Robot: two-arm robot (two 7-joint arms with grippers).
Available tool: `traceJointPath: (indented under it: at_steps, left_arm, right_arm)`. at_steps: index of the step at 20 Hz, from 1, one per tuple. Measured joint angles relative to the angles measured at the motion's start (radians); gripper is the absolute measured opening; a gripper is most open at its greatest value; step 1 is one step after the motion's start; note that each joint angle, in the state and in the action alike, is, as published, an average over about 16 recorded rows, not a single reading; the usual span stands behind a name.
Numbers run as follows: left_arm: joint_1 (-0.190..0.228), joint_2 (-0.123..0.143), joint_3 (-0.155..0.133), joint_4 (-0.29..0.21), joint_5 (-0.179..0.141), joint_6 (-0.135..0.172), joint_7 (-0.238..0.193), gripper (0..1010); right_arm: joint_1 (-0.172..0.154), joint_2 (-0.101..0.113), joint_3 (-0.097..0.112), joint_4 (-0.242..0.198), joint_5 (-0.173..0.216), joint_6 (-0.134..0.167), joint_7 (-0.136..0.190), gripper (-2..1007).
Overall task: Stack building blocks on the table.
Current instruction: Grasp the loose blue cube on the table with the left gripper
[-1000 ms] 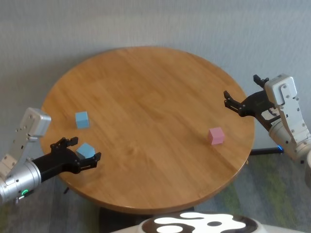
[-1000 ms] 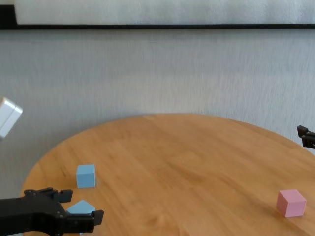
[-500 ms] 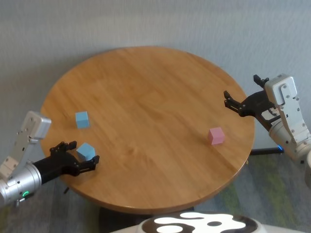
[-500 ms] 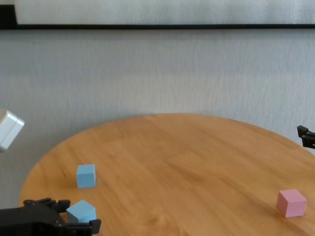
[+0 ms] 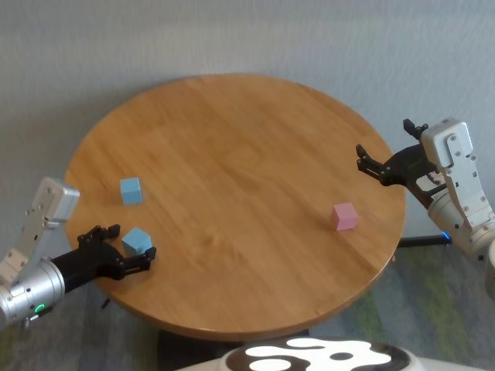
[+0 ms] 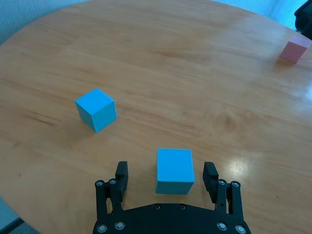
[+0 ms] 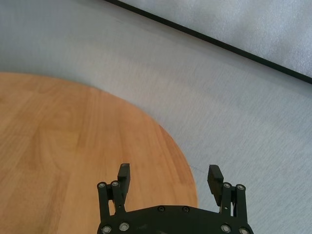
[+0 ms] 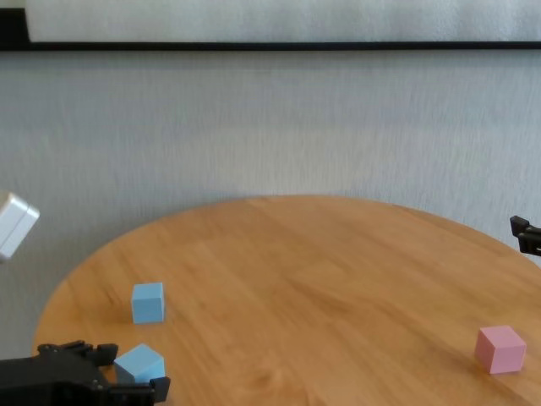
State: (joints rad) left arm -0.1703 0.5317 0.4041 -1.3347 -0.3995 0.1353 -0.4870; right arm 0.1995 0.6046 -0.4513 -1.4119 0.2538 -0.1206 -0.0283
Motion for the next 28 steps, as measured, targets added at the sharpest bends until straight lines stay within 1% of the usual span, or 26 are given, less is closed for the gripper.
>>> traceJointPath:
  at_steps: [10, 16, 22, 28]
  left_arm:
    - [-0.002, 0.004, -0.004, 0.003, 0.010, 0.008, -0.001, 999]
    - [-0.002, 0.005, -0.004, 0.003, 0.011, 0.010, -0.001, 957]
    - [-0.002, 0.005, -0.004, 0.002, 0.009, 0.010, -0.002, 840]
    - [-0.002, 0.004, -0.003, 0.002, 0.008, 0.010, -0.003, 648]
  right_arm:
    - [0.000, 0.000, 0.000, 0.000, 0.000, 0.000, 0.000, 1005]
    - [0.000, 0.000, 0.000, 0.000, 0.000, 0.000, 0.000, 1005]
    - [0.000, 0.000, 0.000, 0.000, 0.000, 0.000, 0.000, 1005]
    - [0.000, 0.000, 0.000, 0.000, 0.000, 0.000, 0.000, 1005]
